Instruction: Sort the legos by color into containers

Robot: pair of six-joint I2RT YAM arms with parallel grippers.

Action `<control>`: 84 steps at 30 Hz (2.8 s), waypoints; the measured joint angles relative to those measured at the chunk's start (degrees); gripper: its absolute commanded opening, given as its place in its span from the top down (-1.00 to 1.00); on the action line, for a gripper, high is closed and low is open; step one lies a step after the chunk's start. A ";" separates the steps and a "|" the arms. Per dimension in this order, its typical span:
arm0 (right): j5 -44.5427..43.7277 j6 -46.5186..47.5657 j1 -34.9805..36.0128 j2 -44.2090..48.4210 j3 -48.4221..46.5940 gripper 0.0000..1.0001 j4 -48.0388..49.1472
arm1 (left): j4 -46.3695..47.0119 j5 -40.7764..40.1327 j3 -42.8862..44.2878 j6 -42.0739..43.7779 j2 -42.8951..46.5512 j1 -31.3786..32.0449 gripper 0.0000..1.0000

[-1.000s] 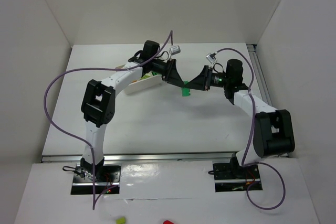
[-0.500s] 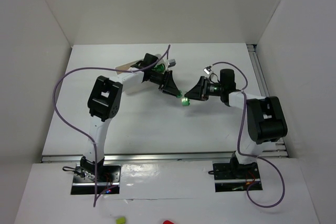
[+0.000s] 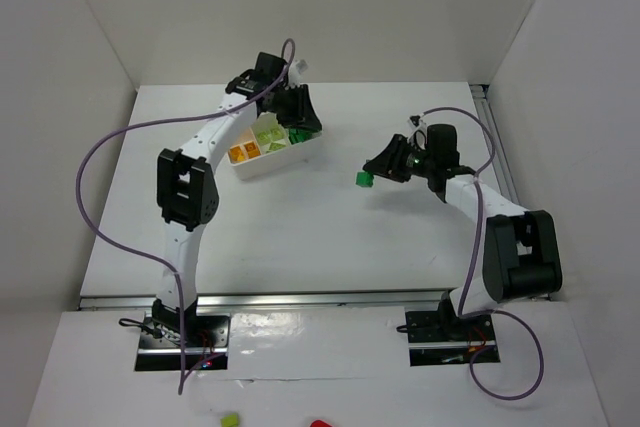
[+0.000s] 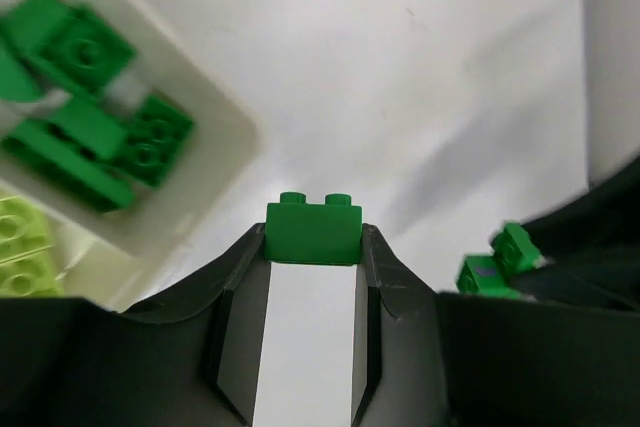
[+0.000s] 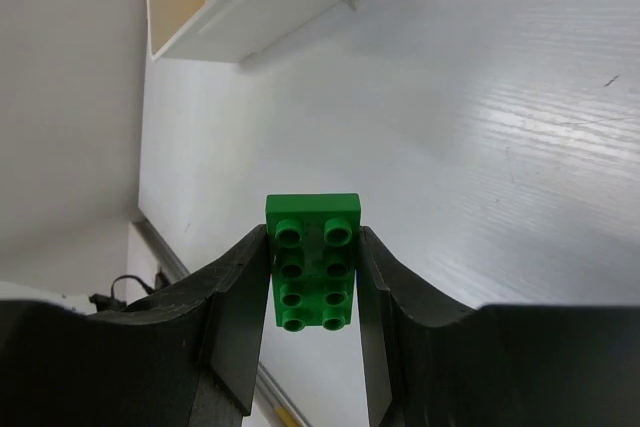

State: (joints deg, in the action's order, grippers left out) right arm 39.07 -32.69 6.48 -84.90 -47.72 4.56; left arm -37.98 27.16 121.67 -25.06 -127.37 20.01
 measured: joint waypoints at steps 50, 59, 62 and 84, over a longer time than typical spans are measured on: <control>13.05 2.05 -2.43 1.97 -1.49 0.81 -1.84 | 13.33 34.93 -20.94 -1.03 6.49 2.36 -0.78; 19.71 -2.99 -2.43 1.97 -1.88 0.81 5.77 | 29.51 47.50 -24.92 -9.92 6.49 9.42 -0.69; 21.29 -4.55 -2.43 1.97 -1.88 0.81 7.13 | 31.15 47.74 -24.92 -11.23 6.49 10.54 -0.49; 4.94 -1.36 -9.66 6.32 -2.03 0.87 -3.63 | 25.57 41.11 -25.81 -10.62 6.36 4.09 1.00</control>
State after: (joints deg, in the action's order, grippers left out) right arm 44.01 -34.04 -3.18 -78.59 -49.76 0.93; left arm -12.40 68.27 95.85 -35.68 -121.01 24.10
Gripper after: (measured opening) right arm 0.436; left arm 0.444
